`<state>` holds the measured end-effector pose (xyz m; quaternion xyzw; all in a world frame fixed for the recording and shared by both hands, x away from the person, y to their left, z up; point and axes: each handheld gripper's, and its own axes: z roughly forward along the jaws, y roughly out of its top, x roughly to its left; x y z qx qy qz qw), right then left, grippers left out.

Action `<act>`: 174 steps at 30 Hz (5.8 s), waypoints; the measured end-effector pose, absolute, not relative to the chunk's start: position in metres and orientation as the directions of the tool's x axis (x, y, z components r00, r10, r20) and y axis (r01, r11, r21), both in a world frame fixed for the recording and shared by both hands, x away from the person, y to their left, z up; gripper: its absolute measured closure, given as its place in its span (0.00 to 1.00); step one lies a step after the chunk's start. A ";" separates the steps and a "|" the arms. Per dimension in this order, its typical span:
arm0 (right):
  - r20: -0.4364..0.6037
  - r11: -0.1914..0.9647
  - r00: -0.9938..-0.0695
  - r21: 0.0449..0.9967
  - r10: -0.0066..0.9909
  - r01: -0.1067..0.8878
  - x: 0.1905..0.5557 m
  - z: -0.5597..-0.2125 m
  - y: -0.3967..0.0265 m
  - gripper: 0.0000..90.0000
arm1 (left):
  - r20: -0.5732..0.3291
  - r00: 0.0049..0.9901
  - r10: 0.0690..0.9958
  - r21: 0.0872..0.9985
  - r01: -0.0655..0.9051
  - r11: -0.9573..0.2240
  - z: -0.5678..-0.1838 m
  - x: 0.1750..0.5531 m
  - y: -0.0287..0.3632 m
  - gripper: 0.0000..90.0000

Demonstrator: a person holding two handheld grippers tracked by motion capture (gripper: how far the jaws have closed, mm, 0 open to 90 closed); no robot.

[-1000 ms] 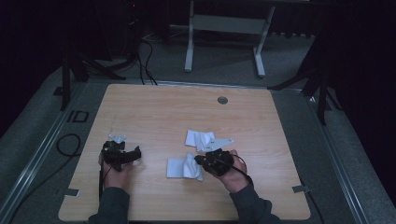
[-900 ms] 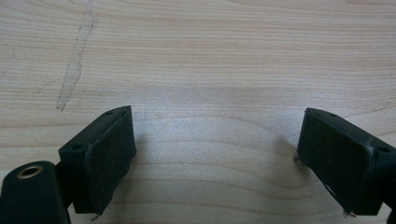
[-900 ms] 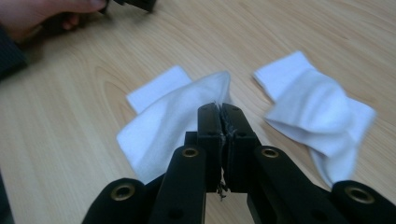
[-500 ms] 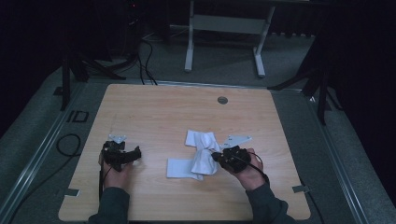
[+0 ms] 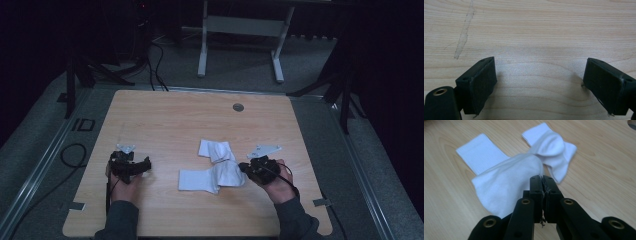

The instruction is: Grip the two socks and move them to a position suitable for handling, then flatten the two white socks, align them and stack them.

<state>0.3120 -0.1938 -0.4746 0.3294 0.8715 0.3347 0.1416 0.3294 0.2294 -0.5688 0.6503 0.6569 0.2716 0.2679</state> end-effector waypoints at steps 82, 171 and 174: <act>0.008 0.511 -0.640 0.595 0.768 0.620 0.420 -0.525 -0.132 0.70 | 0.000 -0.008 1.000 0.706 0.708 0.006 -0.569 0.329 0.229 0.13; 0.008 0.399 -0.583 0.721 0.812 0.566 0.380 -0.461 -0.221 0.98 | -0.001 0.002 1.000 0.706 0.708 -0.001 -0.569 0.329 0.228 0.13; 0.005 0.399 -0.574 0.714 0.819 0.575 0.380 -0.462 -0.227 0.98 | 0.000 0.003 1.000 0.705 0.709 -0.002 -0.569 0.329 0.228 0.13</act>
